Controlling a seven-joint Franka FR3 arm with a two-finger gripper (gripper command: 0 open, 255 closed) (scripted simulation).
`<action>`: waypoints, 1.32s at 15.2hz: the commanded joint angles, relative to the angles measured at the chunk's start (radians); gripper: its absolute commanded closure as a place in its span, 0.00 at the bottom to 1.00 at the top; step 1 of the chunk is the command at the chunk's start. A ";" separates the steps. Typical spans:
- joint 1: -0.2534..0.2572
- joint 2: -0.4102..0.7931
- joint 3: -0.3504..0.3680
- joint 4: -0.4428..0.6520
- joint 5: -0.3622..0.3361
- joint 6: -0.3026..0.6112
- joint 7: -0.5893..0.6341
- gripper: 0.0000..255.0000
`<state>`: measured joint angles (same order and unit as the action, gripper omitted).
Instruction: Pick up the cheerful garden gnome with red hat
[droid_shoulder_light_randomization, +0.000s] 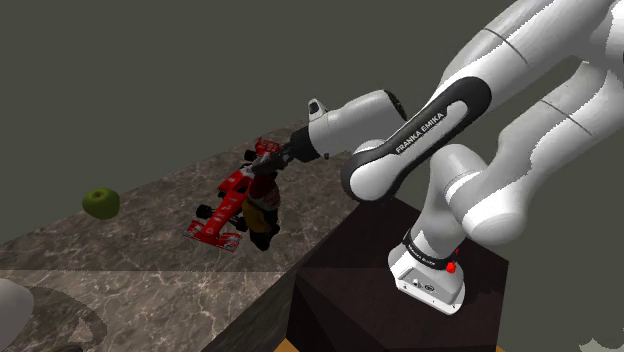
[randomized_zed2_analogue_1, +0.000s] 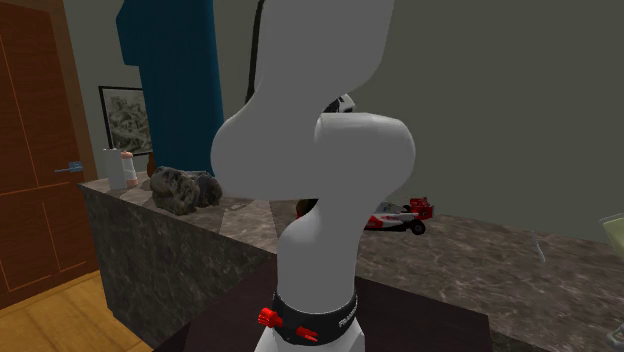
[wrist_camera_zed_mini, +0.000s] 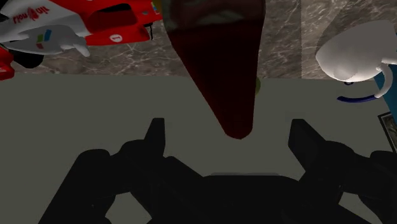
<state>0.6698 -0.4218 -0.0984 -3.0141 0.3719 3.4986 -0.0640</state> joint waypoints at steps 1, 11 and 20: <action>0.059 0.061 -0.058 -0.008 -0.042 0.100 0.027 0.00; 0.127 0.190 -0.173 -0.018 -0.178 0.233 0.127 1.00; 0.111 0.141 -0.137 -0.015 -0.123 0.185 0.087 1.00</action>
<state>0.7870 -0.2627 -0.2490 -3.0305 0.2272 3.7014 0.0378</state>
